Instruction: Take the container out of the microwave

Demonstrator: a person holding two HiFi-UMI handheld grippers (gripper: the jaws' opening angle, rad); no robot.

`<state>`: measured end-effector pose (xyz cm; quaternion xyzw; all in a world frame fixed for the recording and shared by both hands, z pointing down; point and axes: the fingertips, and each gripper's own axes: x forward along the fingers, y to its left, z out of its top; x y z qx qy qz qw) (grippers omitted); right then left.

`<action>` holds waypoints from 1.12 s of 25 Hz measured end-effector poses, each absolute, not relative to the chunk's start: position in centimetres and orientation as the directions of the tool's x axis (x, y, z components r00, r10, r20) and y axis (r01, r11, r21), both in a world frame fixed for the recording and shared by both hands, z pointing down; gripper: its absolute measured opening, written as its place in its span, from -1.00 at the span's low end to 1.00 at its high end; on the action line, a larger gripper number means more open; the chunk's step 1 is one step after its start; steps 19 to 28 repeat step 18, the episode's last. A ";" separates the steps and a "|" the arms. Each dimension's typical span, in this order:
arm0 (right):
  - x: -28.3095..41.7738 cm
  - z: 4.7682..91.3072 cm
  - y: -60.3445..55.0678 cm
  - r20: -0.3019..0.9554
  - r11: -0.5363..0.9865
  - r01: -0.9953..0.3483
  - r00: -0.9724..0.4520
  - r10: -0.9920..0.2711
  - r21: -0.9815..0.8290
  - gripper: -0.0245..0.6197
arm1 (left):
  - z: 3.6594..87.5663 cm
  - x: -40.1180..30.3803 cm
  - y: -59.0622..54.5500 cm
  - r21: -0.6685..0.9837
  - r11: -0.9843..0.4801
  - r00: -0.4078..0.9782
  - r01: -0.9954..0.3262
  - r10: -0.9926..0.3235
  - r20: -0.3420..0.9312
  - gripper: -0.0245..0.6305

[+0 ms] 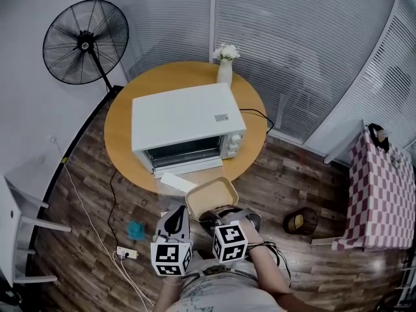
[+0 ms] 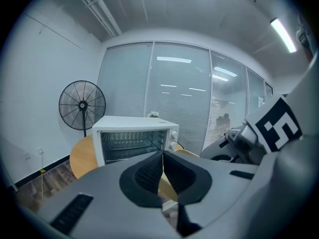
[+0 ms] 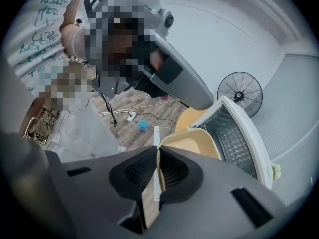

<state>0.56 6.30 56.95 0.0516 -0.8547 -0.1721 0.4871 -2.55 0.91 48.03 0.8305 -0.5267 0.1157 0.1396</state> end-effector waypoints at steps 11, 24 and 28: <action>1.7 56.9 6.5 0.815 0.937 0.081 -0.523 -0.250 0.339 -0.88 | 48.2 -1.3 1.3 0.096 -0.405 0.412 -0.909 -0.842 0.348 -0.88; 2.0 56.9 6.4 0.816 0.936 0.094 -0.525 -0.242 0.338 -0.88 | 48.3 -0.8 1.4 0.097 -0.397 0.405 -0.913 -0.845 0.350 -0.88; 2.0 56.9 6.4 0.816 0.936 0.094 -0.525 -0.242 0.338 -0.88 | 48.3 -0.8 1.4 0.097 -0.397 0.405 -0.913 -0.845 0.350 -0.88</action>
